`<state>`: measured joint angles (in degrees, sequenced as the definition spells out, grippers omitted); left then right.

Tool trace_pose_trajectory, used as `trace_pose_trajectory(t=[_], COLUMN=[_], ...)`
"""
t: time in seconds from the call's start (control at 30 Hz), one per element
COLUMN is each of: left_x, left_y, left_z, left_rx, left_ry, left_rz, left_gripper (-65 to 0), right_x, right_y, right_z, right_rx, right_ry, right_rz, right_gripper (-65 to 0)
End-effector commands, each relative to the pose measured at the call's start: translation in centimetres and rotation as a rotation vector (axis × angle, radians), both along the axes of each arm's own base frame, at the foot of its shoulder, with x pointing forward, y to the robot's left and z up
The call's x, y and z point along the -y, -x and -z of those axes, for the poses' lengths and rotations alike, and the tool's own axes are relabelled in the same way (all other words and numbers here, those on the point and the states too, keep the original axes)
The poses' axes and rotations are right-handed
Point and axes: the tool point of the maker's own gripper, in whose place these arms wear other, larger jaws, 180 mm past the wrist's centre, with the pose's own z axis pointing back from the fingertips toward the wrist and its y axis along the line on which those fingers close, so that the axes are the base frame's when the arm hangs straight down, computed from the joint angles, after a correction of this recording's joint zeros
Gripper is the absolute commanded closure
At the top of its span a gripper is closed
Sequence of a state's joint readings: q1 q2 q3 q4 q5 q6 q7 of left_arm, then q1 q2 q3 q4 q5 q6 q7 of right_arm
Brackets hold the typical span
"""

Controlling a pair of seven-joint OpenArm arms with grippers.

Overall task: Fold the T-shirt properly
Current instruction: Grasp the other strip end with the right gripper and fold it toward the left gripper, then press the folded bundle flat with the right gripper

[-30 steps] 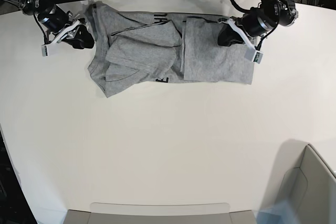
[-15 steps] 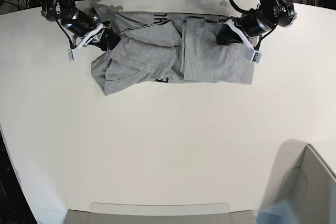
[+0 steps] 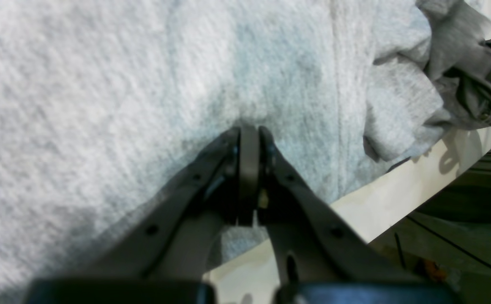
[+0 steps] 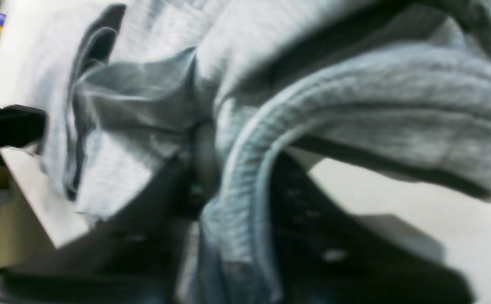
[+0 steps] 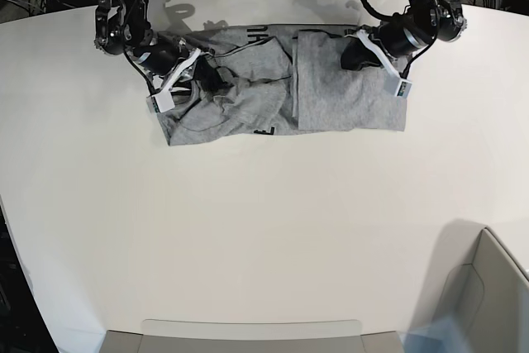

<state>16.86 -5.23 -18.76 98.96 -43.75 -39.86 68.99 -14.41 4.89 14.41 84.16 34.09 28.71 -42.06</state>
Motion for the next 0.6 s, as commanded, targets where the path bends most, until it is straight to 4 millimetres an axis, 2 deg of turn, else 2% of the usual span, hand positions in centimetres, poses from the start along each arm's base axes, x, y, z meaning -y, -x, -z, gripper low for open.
trace_pose_trajectory(t=[0.0,0.13,0.27,0.47,0.57], left_x=[0.0,0.0,0.1,0.0,-0.2], left_y=[-0.6,-0.6,-0.9,-0.1,0.0], left_z=[-1.0,-2.0,-3.9,-3.9,-3.8], left_rx=[0.04,0.069,0.128,0.1,0.097], left_ry=[0.011,-0.007,-0.034,-0.059,-0.066], left_rz=[0.0,0.01,0.026,0.047,0.047], left_gripper=[0.0,0.0,0.0,0.0,0.0], right_x=[0.4,1.7,6.9,14.0,15.4], right_y=[0.0,-0.5,-2.6,-3.9,-4.2], right_z=[0.2,0.7,0.4,-1.4,-2.7], right_rx=[0.001,0.006,-0.002,0.013,0.033], right_ry=[0.054,0.137,0.225,0.326,0.364], right_rz=[-0.028,-0.04,0.125,0.305,0.345], right_gripper=[0.0,0.0,0.0,0.0,0.0])
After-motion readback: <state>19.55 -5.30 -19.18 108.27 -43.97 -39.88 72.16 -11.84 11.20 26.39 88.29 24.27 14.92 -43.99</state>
